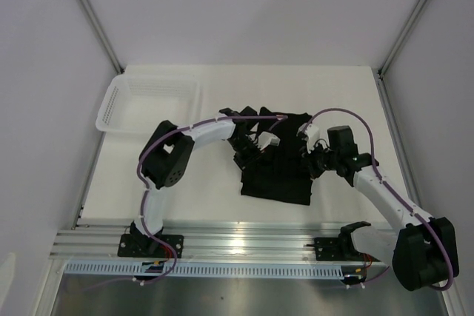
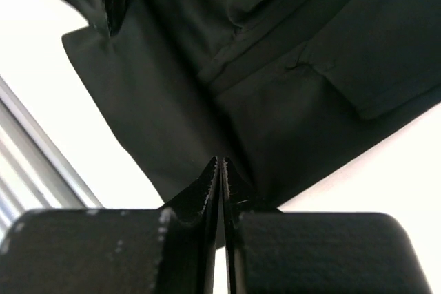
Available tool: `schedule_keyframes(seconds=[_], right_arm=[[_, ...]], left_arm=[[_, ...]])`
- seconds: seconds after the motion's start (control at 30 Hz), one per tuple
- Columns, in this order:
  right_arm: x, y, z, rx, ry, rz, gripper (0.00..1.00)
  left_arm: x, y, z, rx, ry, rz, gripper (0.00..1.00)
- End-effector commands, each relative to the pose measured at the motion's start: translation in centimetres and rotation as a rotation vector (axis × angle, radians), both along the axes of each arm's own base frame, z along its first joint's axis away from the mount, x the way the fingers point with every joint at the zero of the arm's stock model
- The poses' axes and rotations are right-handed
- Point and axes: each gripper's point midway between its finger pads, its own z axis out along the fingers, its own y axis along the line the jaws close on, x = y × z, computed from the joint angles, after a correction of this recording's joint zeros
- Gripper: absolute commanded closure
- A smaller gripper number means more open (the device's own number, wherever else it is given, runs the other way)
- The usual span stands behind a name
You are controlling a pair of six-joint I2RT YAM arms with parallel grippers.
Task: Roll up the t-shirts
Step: Roll the tshirt
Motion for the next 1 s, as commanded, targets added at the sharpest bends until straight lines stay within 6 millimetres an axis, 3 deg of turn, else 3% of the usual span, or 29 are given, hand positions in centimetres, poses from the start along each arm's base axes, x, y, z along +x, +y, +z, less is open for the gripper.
schedule_keyframes(seconds=[0.0, 0.2, 0.27, 0.37, 0.4, 0.53, 0.63, 0.97], right_arm=[[0.1, 0.1, 0.9, -0.062, -0.145, 0.174, 0.91], [-5.0, 0.1, -1.2, -0.198, -0.213, 0.493, 0.63], [-5.8, -0.5, -1.8, -0.247, -0.247, 0.550, 0.60], [-6.2, -1.1, -2.7, -0.292, -0.301, 0.573, 0.57], [-6.6, -1.1, -3.3, -0.302, -0.309, 0.594, 0.55], [-7.5, -1.5, -5.0, -0.331, -0.302, 0.641, 0.50], [-7.1, -1.2, -5.2, -0.348, -0.313, 0.648, 0.49], [-7.3, -1.5, -6.8, -0.404, -0.296, 0.674, 0.46]], left_arm=[[2.0, -0.4, 1.5, -0.033, -0.030, 0.051, 0.75], [2.3, 0.2, 4.4, -0.096, -0.062, 0.029, 0.65], [2.1, -0.1, 6.2, -0.154, -0.102, -0.007, 0.64], [1.1, -0.2, 7.0, -0.235, -0.175, -0.097, 0.60], [-0.3, 0.7, 6.5, -0.235, -0.179, -0.119, 0.59], [-1.8, 1.9, 5.7, -0.258, -0.233, -0.188, 0.56], [-2.2, 2.6, 4.8, -0.228, -0.268, -0.226, 0.55], [-3.6, 1.0, 1.8, -0.176, -0.448, -0.385, 0.49]])
